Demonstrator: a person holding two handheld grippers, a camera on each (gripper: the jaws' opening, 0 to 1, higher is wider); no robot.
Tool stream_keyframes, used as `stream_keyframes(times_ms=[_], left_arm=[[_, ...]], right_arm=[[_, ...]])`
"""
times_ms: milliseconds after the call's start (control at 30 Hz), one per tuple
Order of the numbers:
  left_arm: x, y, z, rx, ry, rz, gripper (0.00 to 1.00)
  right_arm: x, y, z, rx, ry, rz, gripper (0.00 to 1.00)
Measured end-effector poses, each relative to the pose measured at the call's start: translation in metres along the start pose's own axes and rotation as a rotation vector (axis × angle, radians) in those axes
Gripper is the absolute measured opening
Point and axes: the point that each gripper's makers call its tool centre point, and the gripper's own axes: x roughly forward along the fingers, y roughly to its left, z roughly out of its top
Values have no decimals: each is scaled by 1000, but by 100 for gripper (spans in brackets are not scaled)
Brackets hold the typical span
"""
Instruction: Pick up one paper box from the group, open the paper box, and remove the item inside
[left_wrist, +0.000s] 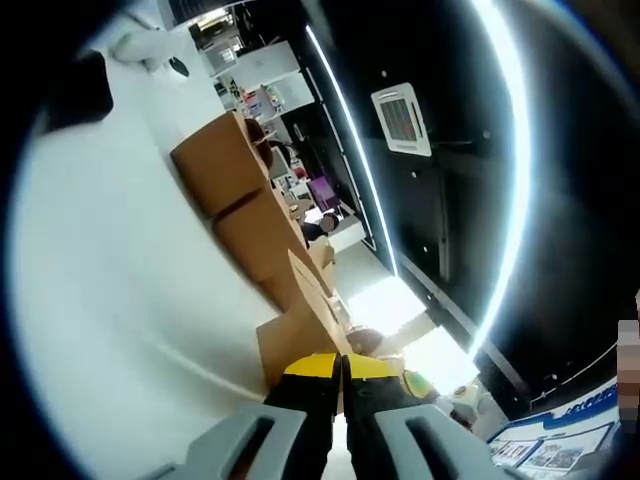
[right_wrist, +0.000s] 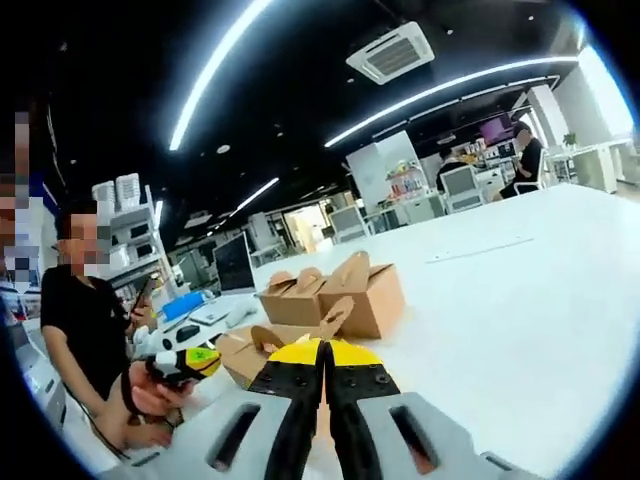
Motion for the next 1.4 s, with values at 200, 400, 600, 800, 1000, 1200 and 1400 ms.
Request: stream_keyframes(times_ms=[200, 400, 600, 800, 1000, 1200, 1400], left_arm=[[0, 0, 0, 4, 0, 0, 4], [0, 1, 0, 7, 1, 3, 4], [0, 2, 0, 5, -4, 6, 5], [0, 0, 3, 4, -10, 6, 7], [0, -2, 4, 35, -17, 10, 11], [-1, -11, 10, 100, -46, -7, 26], [-5, -13, 21, 234, -72, 30, 30]], right_arm=[[0, -8, -9, -5, 30, -26, 3], [1, -17, -26, -67, 96, -56, 3], [1, -19, -39, -60, 142, -53, 3], [3, -15, -41, -59, 143, -36, 3], [4, -14, -40, -65, 144, -35, 3], [5, -8, -39, -51, 135, -7, 3], [6, -5, -38, -51, 134, 2, 3]])
